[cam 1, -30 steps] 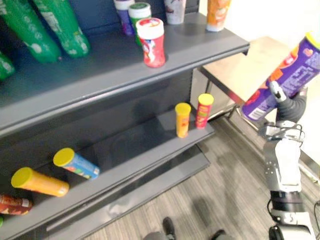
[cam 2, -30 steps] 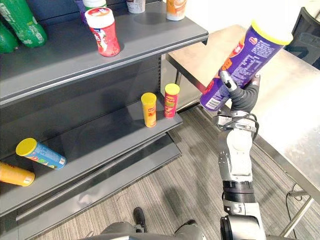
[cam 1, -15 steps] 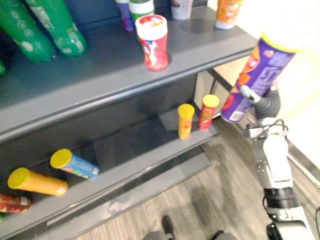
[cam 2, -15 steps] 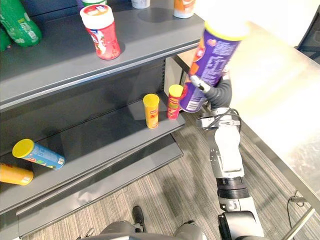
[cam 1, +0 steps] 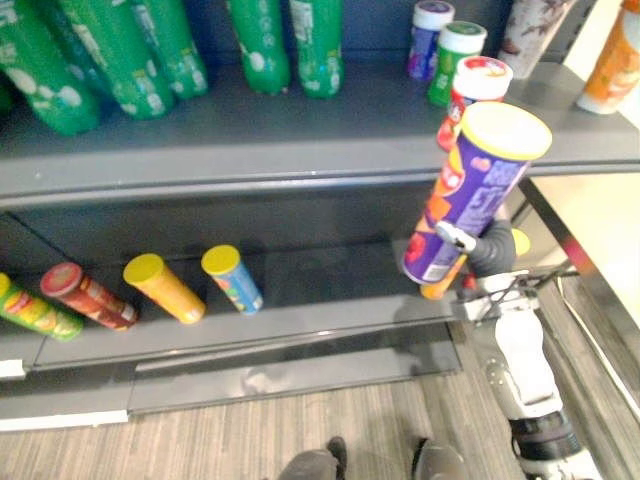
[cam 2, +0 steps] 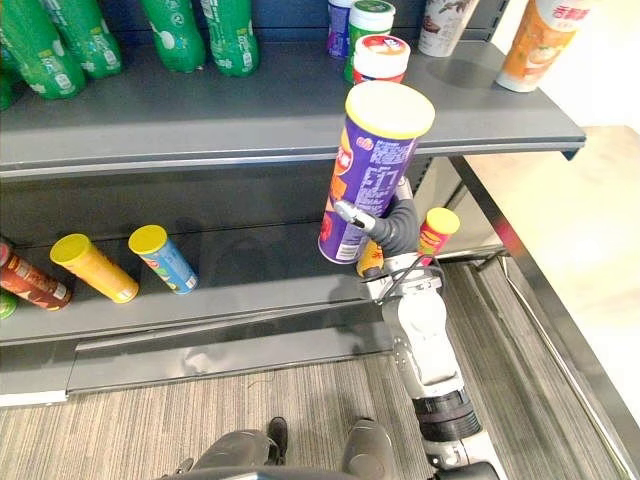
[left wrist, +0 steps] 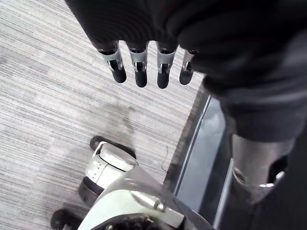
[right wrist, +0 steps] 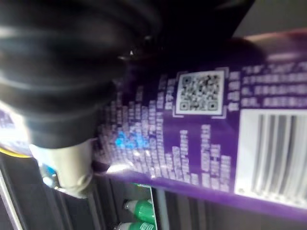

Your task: Put the gum and the chips on the shelf.

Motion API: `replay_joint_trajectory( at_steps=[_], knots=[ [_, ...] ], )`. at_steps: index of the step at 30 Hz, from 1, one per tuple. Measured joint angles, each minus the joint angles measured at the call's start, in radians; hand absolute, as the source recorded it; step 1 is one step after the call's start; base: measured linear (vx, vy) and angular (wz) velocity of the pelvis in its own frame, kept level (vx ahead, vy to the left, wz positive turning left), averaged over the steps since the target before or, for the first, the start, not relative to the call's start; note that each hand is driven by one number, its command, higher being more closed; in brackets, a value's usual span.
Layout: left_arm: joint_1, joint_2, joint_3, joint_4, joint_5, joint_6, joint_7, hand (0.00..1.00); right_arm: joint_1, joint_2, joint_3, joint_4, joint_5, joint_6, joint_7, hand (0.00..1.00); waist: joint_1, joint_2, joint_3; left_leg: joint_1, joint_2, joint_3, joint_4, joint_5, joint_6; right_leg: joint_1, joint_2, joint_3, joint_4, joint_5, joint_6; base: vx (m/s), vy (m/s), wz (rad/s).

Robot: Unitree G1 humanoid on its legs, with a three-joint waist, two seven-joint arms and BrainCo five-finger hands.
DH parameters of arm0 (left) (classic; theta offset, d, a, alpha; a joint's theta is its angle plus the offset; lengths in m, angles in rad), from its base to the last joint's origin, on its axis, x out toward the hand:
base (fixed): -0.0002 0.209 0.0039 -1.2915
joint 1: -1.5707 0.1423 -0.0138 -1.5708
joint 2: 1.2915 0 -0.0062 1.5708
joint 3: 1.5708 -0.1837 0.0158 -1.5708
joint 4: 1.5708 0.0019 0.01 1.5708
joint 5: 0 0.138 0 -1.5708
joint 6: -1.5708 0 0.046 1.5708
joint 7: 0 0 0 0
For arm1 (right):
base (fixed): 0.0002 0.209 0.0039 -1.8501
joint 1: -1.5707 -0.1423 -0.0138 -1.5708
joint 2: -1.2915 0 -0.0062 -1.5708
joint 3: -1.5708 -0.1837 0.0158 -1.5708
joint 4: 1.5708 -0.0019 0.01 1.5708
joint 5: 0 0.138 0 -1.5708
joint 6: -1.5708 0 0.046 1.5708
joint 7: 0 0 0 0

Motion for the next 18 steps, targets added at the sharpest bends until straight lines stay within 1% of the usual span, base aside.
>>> replay_joint_trajectory(
  at_steps=[1, 2, 3, 4, 5, 6, 8, 10, 11, 13, 16, 18],
  knots=[
    [-0.004, 0.001, 0.002, 0.0, 0.003, -0.005, 0.002, 0.0, 0.0, -0.001, 0.01, -0.009, 0.001, 0.0, 0.007, 1.0, 0.001, -0.006, -0.003, -0.014, -0.001, -0.004, 0.024, -0.014, -0.011, 0.006, 0.003, 0.002, -0.029, 0.008, 0.015, 0.04, -0.202, 0.13],
    [-0.015, -0.006, 0.003, -0.001, 0.005, -0.01, 0.003, 0.0, -0.001, -0.004, 0.017, -0.012, 0.001, -0.006, 0.026, 1.0, 0.003, 0.01, 0.001, -0.025, 0.023, -0.01, 0.042, -0.026, -0.027, 0.012, 0.026, -0.011, -0.038, 0.008, 0.025, 0.04, -0.203, 0.07],
    [-0.016, -0.01, 0.009, 0.0, 0.009, -0.017, 0.003, 0.0, -0.004, -0.004, 0.041, -0.016, 0.001, -0.006, 0.032, 1.0, 0.002, 0.013, -0.001, -0.024, 0.047, -0.01, 0.036, -0.026, -0.041, 0.014, 0.048, -0.019, -0.047, 0.006, 0.017, 0.07, -0.244, 0.01],
    [-0.016, -0.011, 0.011, 0.0, 0.011, -0.02, 0.003, 0.0, -0.004, -0.004, 0.049, -0.019, 0.001, -0.006, 0.036, 1.0, 0.002, 0.013, -0.001, -0.023, 0.058, -0.011, 0.032, -0.025, -0.05, 0.014, 0.058, -0.024, -0.048, 0.004, 0.011, 0.08, -0.205, -0.01],
    [-0.018, -0.011, 0.02, 0.0, 0.023, -0.021, 0.003, 0.0, -0.004, -0.005, 0.059, -0.026, 0.001, -0.007, 0.05, 1.0, 0.001, 0.012, -0.001, -0.024, 0.078, -0.017, 0.026, -0.023, -0.069, 0.014, 0.077, -0.037, -0.05, 0.004, 0.003, 0.08, -0.208, 0.01],
    [-0.019, -0.011, 0.023, 0.001, 0.027, -0.021, 0.003, 0.0, -0.003, -0.005, 0.066, -0.028, 0.001, -0.009, 0.054, 1.0, 0.0, 0.011, -0.002, -0.023, 0.087, -0.021, 0.02, -0.02, -0.076, 0.014, 0.084, -0.043, -0.053, 0.004, 0.001, 0.08, -0.199, 0.07],
    [-0.029, -0.017, 0.045, 0.001, 0.028, -0.031, 0.005, 0.0, -0.001, -0.007, 0.081, -0.043, 0.001, -0.021, 0.069, 1.0, -0.004, 0.01, -0.003, -0.023, 0.115, -0.027, -0.025, 0.002, -0.096, 0.015, 0.11, -0.067, -0.082, 0.017, -0.021, 0.07, -0.177, 0.12],
    [-0.034, -0.02, 0.05, 0.0, 0.028, -0.049, 0.006, 0.0, 0.002, -0.006, 0.087, -0.047, 0.001, -0.037, 0.077, 1.0, -0.01, 0.009, -0.004, -0.021, 0.132, -0.022, -0.067, 0.028, -0.104, 0.015, 0.119, -0.088, -0.097, 0.027, -0.033, 0.06, -0.134, 0.24],
    [-0.034, -0.021, 0.05, -0.001, 0.028, -0.057, 0.007, 0.0, 0.003, -0.006, 0.088, -0.047, 0.001, -0.046, 0.08, 1.0, -0.015, 0.009, -0.004, -0.018, 0.146, -0.002, -0.094, 0.049, -0.11, 0.015, 0.122, -0.099, -0.104, 0.03, -0.037, 0.04, -0.104, 0.29],
    [-0.033, -0.022, 0.05, -0.002, 0.026, -0.064, 0.01, 0.0, 0.005, -0.004, 0.088, -0.047, 0.002, -0.051, 0.08, 1.0, -0.021, 0.008, -0.004, -0.004, 0.153, 0.013, -0.14, 0.079, -0.116, 0.017, 0.121, -0.109, -0.111, 0.034, -0.041, 0.01, -0.057, 0.21],
    [-0.032, -0.022, 0.049, 0.0, 0.025, -0.068, 0.02, 0.0, 0.011, -0.003, 0.086, -0.044, 0.003, -0.053, 0.068, 1.0, -0.029, 0.008, -0.005, 0.025, 0.16, 0.041, -0.211, 0.119, -0.118, 0.032, 0.121, -0.118, -0.136, 0.045, -0.038, 0.0, -0.011, 0.14],
    [-0.032, -0.024, 0.047, 0.0, 0.025, -0.093, 0.03, 0.0, 0.014, -0.002, 0.079, -0.044, 0.003, -0.063, 0.061, 1.0, -0.031, 0.008, -0.006, 0.043, 0.161, 0.068, -0.268, 0.15, -0.117, 0.031, 0.118, -0.12, -0.154, 0.053, -0.034, -0.01, 0.009, 0.05]
  ],
)
